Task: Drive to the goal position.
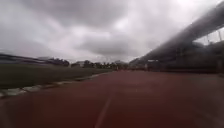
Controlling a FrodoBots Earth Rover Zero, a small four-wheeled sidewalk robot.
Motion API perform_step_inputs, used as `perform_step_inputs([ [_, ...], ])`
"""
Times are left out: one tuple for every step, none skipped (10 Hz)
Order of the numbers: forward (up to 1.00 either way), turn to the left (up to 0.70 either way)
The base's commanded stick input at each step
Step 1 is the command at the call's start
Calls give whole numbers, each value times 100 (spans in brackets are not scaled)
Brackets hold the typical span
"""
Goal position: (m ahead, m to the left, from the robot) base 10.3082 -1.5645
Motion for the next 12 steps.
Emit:
perform_step_inputs([
  [50,2],
  [50,2],
  [50,2],
  [50,2],
  [50,2],
  [50,2],
  [50,2],
  [50,2],
  [50,2],
  [50,2],
  [50,2],
  [50,2],
])
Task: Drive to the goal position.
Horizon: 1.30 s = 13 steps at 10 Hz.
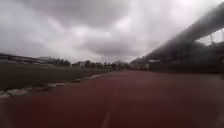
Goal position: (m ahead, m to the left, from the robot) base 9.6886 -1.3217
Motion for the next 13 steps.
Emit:
perform_step_inputs([
  [50,2],
  [50,2],
  [50,2],
  [50,2],
  [50,2],
  [50,2],
  [50,2],
  [50,2],
  [50,2],
  [50,2],
  [50,2],
  [50,2],
  [50,2],
])
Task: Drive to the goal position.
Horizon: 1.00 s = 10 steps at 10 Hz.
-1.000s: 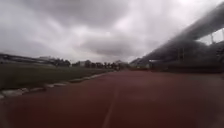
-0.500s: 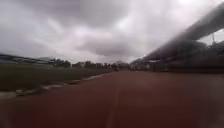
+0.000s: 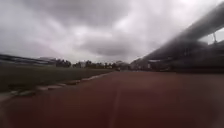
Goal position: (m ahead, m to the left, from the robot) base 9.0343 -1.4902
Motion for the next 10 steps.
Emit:
perform_step_inputs([
  [50,2],
  [50,2],
  [50,2],
  [50,2],
  [50,2],
  [50,2],
  [50,2],
  [50,2],
  [50,-44],
  [50,-47],
])
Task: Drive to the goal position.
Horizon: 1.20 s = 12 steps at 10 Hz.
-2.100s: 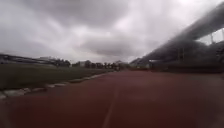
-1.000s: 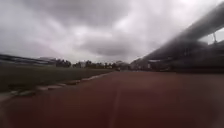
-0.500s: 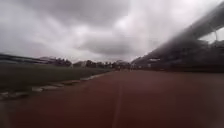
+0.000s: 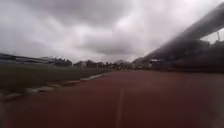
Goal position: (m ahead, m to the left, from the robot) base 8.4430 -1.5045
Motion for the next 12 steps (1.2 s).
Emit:
perform_step_inputs([
  [50,-48],
  [50,2],
  [50,2],
  [50,2],
  [50,2],
  [50,2],
  [50,2],
  [50,2],
  [50,2],
  [50,2],
  [50,2],
  [50,2],
])
